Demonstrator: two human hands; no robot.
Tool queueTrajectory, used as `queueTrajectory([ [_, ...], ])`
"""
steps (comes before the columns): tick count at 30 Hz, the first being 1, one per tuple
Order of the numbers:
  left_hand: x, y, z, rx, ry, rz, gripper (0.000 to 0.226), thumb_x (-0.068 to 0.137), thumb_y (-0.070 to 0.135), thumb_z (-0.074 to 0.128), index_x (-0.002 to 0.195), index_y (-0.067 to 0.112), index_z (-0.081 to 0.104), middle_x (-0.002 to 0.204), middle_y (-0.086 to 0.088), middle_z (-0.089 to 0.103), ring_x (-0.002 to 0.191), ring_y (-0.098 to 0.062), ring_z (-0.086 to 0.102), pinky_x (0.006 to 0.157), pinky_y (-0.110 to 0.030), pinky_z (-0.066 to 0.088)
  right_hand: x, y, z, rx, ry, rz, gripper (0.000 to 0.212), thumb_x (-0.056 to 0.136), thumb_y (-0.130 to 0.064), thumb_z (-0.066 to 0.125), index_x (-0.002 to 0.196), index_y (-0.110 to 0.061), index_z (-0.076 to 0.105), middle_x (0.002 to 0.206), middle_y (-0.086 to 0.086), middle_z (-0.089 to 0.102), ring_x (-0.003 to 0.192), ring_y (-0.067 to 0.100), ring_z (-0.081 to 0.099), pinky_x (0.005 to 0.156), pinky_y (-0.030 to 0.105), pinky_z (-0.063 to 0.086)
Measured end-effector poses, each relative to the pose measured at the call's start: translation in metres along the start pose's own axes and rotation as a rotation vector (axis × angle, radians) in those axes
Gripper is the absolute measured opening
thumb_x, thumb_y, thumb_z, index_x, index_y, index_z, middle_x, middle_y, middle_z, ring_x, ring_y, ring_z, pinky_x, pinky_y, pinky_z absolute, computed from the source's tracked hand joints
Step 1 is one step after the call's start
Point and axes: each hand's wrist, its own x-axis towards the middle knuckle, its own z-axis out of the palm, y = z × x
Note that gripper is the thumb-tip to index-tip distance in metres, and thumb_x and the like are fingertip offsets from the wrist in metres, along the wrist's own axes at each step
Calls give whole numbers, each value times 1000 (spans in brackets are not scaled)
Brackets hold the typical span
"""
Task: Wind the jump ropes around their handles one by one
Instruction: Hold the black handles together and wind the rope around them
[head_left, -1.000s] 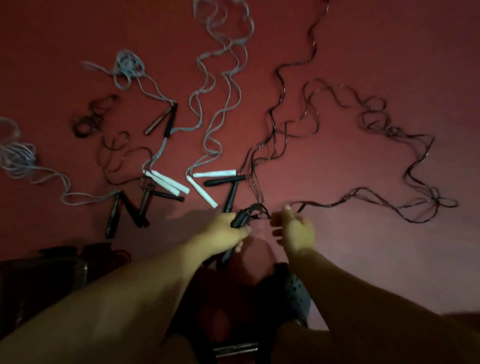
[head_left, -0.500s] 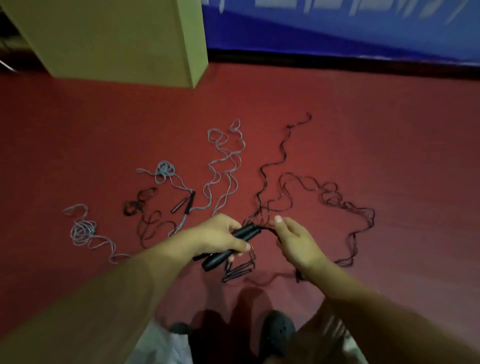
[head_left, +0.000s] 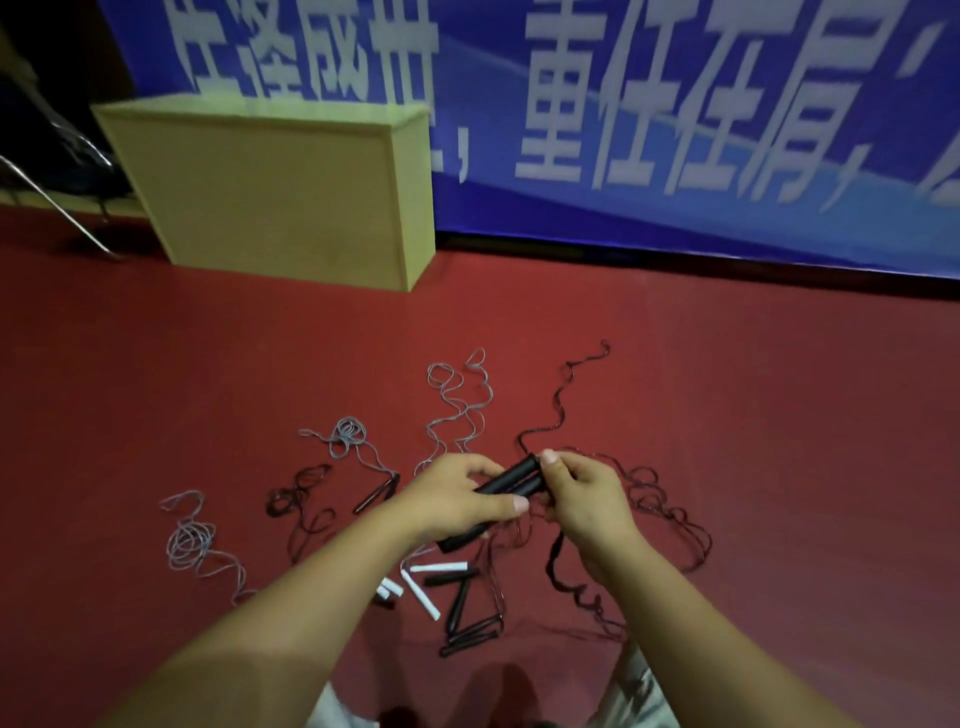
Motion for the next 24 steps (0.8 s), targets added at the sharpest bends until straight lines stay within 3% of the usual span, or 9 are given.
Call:
queueTrajectory([
  [4,-13,-6,-11,-271,179,-49,25,83,23,78,104,14,69,81,-8,68,54,-13,59,47,-19,45,-1,-18,4,91,118,38,32,99,-30,55,78,-12,72,54,-1,59,52,16,49,57,34,42],
  [7,-16,-19,-2,-615,344,-113,26,83,27,75,102,11,68,88,-10,67,62,-17,60,52,-25,51,-3,-15,16,102,201,67,34,98,-32,55,75,-12,70,54,-2,60,54,17,50,58,34,43],
  [9,-19,-20,9,-1027,341,-112,33,84,33,69,104,7,62,95,-12,64,78,-21,63,62,-29,58,-4,-11,23,181,257,124,34,99,-28,54,76,-8,69,56,1,59,52,16,50,58,32,43],
  [11,-24,-21,23,-1241,258,-117,39,87,40,61,106,7,58,106,-13,64,97,-24,63,88,-37,55,-6,-12,31,336,276,179,30,100,-22,53,83,-5,71,60,6,59,51,16,51,53,27,46],
  [13,-26,-18,37,-1097,168,-121,46,87,46,58,111,6,61,109,-8,66,103,-20,62,98,-37,45,-10,-16,41,469,228,206,25,100,-18,54,91,-3,72,60,6,61,49,13,51,47,22,45],
  [16,-19,-6,45,-958,240,-89,42,95,35,57,115,-1,64,90,-4,69,80,-15,65,75,-28,53,-22,-21,47,499,95,193,20,99,-14,55,96,-9,73,59,2,63,50,11,53,50,23,45],
  [18,-17,6,38,-980,340,-84,32,103,23,50,116,-2,63,93,-6,74,73,-14,69,59,-23,53,-29,-18,44,346,47,143,20,98,-17,57,95,-16,76,55,-6,60,51,8,49,54,26,42],
  [21,-20,14,30,-990,399,-30,22,104,16,46,119,7,59,108,-9,75,81,-14,73,44,-20,44,-38,-9,42,173,-63,114,29,98,-21,56,80,-12,77,50,-4,48,44,8,34,51,26,29],
  [24,-26,12,28,-921,379,-10,16,104,18,47,116,20,57,103,-3,76,91,-15,73,47,-22,41,-47,-7,42,184,-140,119,34,99,-24,53,78,-7,74,55,5,51,44,12,29,49,26,23],
])
